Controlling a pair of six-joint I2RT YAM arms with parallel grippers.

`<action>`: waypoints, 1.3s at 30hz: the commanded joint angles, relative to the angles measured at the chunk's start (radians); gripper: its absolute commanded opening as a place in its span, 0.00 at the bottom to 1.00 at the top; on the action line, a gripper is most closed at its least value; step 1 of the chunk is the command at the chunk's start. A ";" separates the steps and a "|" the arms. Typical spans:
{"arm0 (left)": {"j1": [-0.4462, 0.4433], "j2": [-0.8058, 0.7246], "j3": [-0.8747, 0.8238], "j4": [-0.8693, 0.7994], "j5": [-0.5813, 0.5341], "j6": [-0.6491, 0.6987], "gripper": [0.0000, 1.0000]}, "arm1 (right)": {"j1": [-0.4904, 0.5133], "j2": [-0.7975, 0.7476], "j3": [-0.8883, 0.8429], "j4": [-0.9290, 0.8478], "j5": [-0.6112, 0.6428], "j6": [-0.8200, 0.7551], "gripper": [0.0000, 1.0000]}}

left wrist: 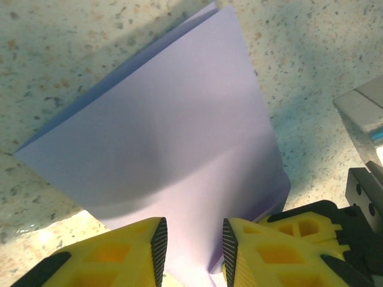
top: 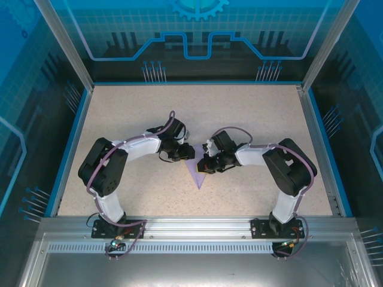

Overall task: Fold a paper plane with a square sheet of paper (pick it up from the middle)
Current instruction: Third fold the triangle at the center of the table.

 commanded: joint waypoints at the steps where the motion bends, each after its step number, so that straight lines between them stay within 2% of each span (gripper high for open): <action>1: 0.006 0.015 -0.007 -0.043 -0.002 0.019 0.32 | 0.019 0.024 0.019 -0.016 0.000 -0.022 0.00; 7: 0.005 0.046 0.001 -0.046 -0.028 0.027 0.29 | 0.020 0.033 0.021 -0.023 -0.002 -0.030 0.01; 11: 0.006 0.076 0.008 -0.056 -0.040 0.034 0.21 | 0.020 0.030 0.021 -0.024 -0.002 -0.031 0.01; 22: 0.006 0.110 0.008 -0.045 -0.032 0.033 0.20 | 0.028 0.030 0.050 -0.021 -0.013 -0.034 0.01; 39: 0.006 0.125 0.009 -0.039 -0.021 0.034 0.19 | 0.062 0.060 0.126 -0.149 0.037 -0.099 0.02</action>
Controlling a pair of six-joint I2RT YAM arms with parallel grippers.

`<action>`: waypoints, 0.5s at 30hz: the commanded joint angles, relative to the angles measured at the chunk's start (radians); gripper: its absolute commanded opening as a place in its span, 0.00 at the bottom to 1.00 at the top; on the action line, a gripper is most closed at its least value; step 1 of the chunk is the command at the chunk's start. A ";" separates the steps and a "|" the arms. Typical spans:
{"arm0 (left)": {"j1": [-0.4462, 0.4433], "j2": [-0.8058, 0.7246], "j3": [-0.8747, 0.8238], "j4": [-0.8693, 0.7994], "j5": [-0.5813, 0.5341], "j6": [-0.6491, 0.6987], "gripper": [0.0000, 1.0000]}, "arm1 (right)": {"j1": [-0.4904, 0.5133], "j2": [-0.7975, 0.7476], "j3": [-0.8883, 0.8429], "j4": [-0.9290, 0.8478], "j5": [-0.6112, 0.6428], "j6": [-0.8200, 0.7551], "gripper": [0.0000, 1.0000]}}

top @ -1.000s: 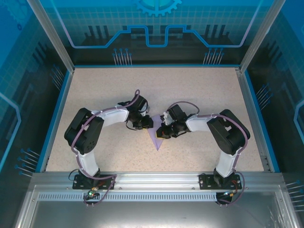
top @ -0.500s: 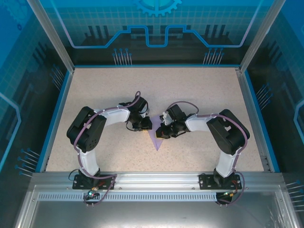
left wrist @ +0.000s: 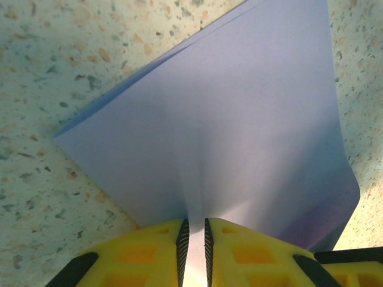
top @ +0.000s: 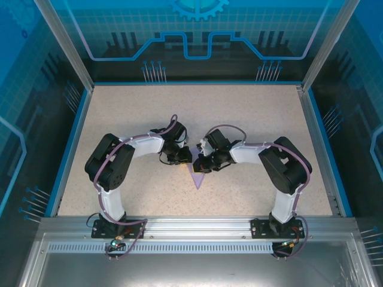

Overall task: Fold a paper plane with a square sheet of paper (pick it up from the middle)
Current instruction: Third fold the triangle at the center of the table.

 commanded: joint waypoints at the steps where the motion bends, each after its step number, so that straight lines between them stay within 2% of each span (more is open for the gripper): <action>1: 0.004 0.041 0.001 -0.018 -0.007 0.024 0.19 | 0.018 0.023 0.033 -0.061 0.022 -0.032 0.02; 15: 0.004 0.038 -0.011 -0.009 -0.001 0.019 0.20 | 0.028 0.052 0.047 -0.074 0.051 -0.029 0.03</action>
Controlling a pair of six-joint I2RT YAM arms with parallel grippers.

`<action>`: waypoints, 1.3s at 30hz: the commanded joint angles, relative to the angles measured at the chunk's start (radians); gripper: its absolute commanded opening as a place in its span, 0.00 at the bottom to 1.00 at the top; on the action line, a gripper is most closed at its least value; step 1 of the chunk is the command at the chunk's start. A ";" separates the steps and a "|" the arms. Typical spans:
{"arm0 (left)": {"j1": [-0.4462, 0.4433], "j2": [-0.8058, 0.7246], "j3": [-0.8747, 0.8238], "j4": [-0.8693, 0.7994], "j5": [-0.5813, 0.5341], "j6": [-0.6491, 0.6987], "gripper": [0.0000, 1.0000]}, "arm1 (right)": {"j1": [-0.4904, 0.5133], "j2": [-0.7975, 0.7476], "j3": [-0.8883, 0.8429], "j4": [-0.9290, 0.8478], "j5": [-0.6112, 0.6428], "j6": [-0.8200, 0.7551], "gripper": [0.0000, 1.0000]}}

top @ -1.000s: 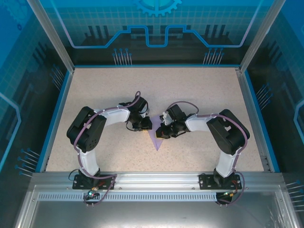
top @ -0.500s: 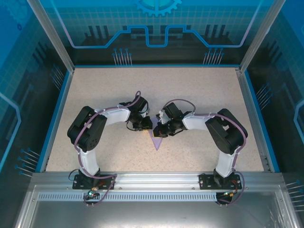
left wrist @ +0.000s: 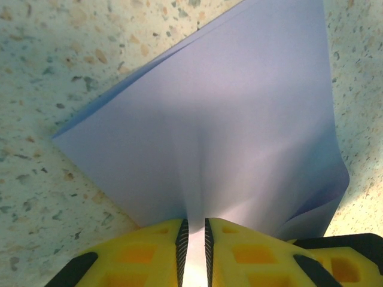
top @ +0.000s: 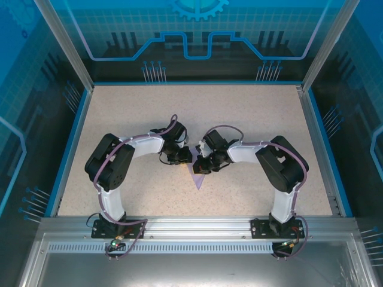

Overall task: Fold a paper plane with a square sheet of paper (pick it up from the middle)
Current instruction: Third fold the triangle at the center of the table.

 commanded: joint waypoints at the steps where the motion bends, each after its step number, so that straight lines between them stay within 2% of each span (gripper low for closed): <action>1: 0.004 0.037 -0.011 -0.013 -0.004 0.019 0.20 | 0.015 0.023 0.021 -0.027 0.015 -0.009 0.03; 24: 0.005 0.049 -0.017 -0.003 0.003 0.017 0.20 | 0.012 0.025 -0.005 0.063 -0.016 0.049 0.03; 39: 0.003 0.051 -0.024 -0.005 0.000 0.022 0.20 | 0.006 0.006 -0.012 0.004 0.042 0.038 0.02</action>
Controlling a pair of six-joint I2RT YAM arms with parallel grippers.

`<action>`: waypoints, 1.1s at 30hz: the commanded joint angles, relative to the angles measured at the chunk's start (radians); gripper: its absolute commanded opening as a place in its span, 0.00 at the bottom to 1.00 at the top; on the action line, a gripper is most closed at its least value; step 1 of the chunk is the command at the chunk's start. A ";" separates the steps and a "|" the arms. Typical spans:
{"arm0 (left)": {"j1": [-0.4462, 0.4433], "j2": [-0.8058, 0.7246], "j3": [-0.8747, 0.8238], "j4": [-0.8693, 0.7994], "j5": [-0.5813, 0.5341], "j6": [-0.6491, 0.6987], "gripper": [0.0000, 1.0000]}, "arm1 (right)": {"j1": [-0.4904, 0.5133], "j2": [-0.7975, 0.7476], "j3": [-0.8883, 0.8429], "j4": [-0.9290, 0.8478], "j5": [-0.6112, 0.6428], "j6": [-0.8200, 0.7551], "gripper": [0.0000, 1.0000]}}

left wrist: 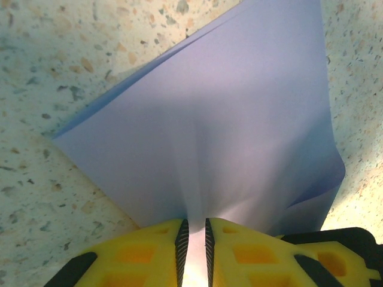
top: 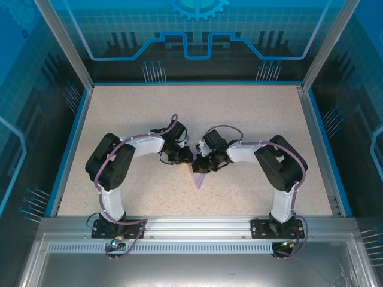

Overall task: Fold a paper plane with a square sheet of paper (pick it up from the middle)
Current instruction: Third fold the triangle at the center of the table.

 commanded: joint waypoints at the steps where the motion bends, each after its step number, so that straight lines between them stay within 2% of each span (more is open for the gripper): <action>1: 0.003 0.044 -0.024 -0.023 -0.013 0.022 0.20 | 0.006 -0.009 -0.014 -0.041 0.037 0.000 0.03; 33: 0.003 0.052 -0.011 -0.032 -0.008 0.027 0.20 | -0.001 0.020 -0.019 -0.045 0.064 -0.002 0.05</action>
